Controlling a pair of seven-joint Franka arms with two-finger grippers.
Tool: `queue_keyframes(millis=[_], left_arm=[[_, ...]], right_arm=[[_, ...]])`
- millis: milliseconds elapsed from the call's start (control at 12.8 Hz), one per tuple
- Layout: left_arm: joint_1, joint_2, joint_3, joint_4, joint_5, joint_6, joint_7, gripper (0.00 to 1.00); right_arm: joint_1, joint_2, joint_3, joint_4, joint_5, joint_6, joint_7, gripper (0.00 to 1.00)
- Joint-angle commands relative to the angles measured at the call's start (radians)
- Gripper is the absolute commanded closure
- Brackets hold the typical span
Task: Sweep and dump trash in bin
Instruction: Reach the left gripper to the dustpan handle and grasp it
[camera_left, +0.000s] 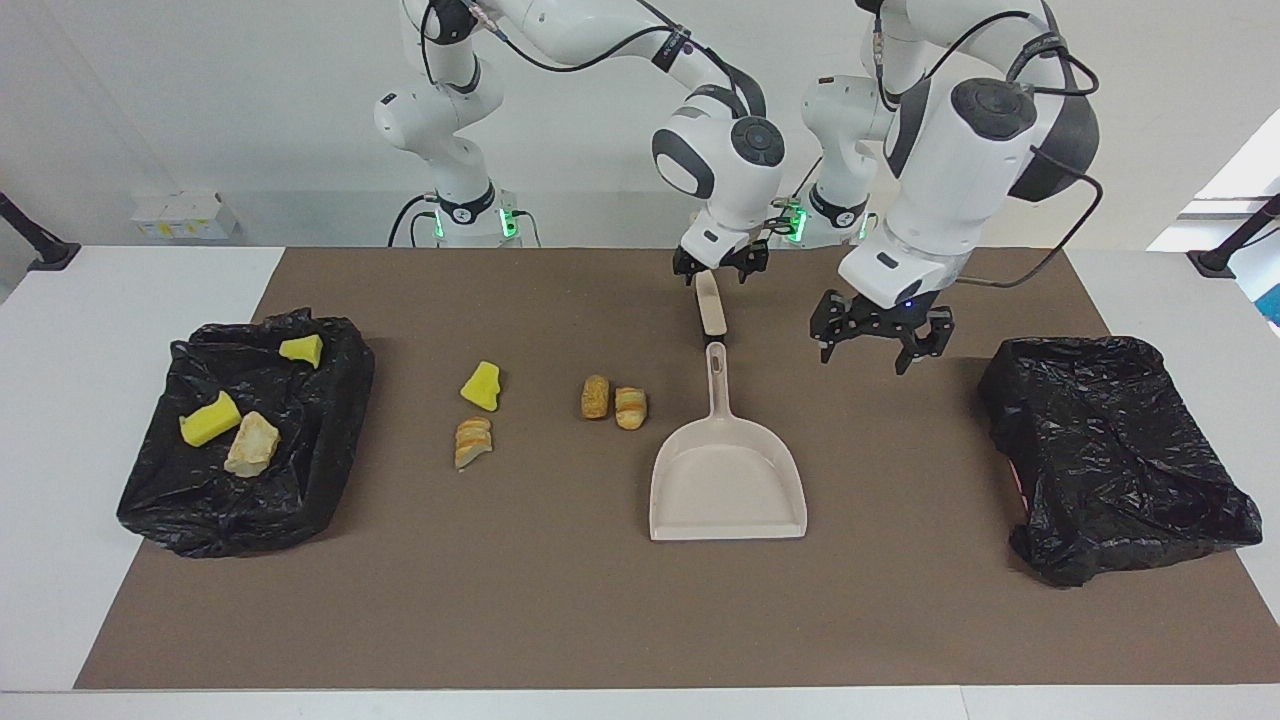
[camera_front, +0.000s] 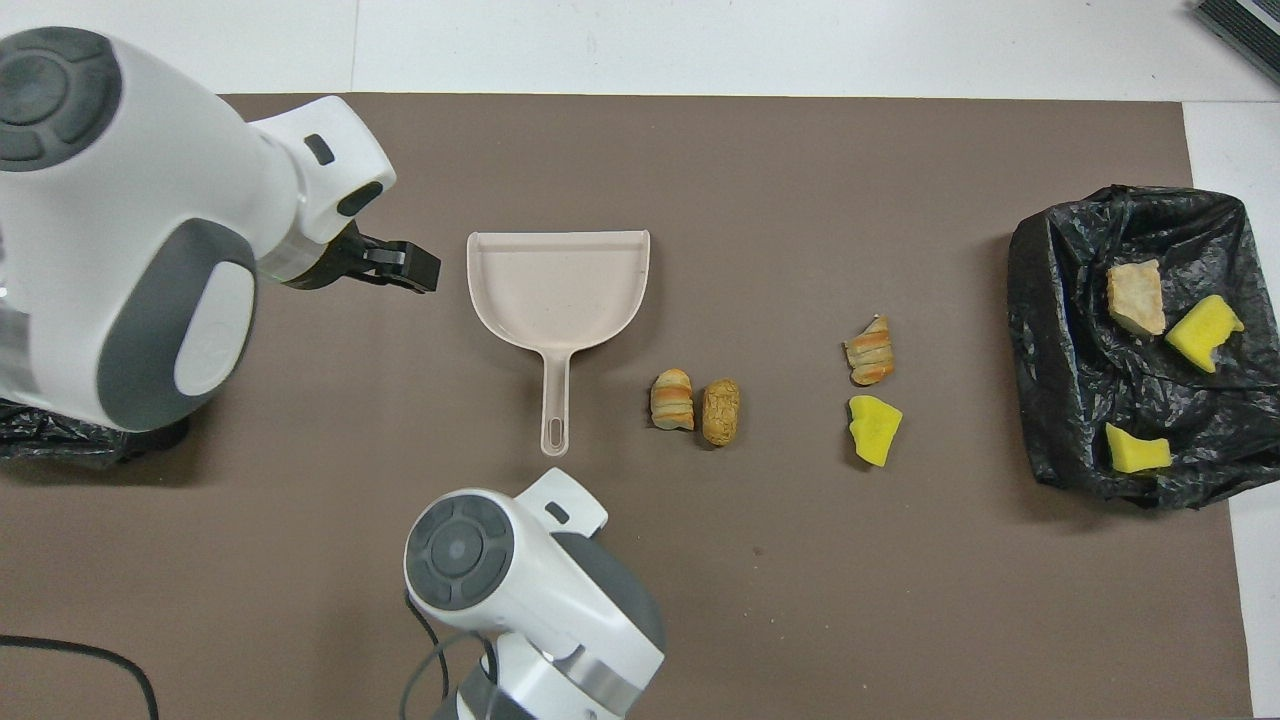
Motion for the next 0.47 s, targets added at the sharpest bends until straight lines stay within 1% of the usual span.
queue_keyframes(millis=[0, 157, 235, 392], left_arm=[[-0.093, 0.061, 0.014, -0.046, 0.006, 0.092, -0.142, 0.0], [-0.136, 0.066, 0.014, -0.118, 0.006, 0.166, -0.198, 0.0], [-0.16, 0.068, 0.014, -0.161, 0.006, 0.181, -0.212, 0.0], [-0.199, 0.052, 0.014, -0.274, 0.006, 0.282, -0.274, 0.0]], right_arm=[[0.068, -0.179, -0.002, -0.293, 0.023, 0.149, 0.077, 0.0], [0.093, -0.235, 0.0, -0.404, 0.062, 0.237, 0.12, 0.0], [0.117, -0.244, -0.002, -0.426, 0.088, 0.267, 0.13, 0.01], [0.123, -0.246, -0.002, -0.428, 0.099, 0.275, 0.134, 0.28]])
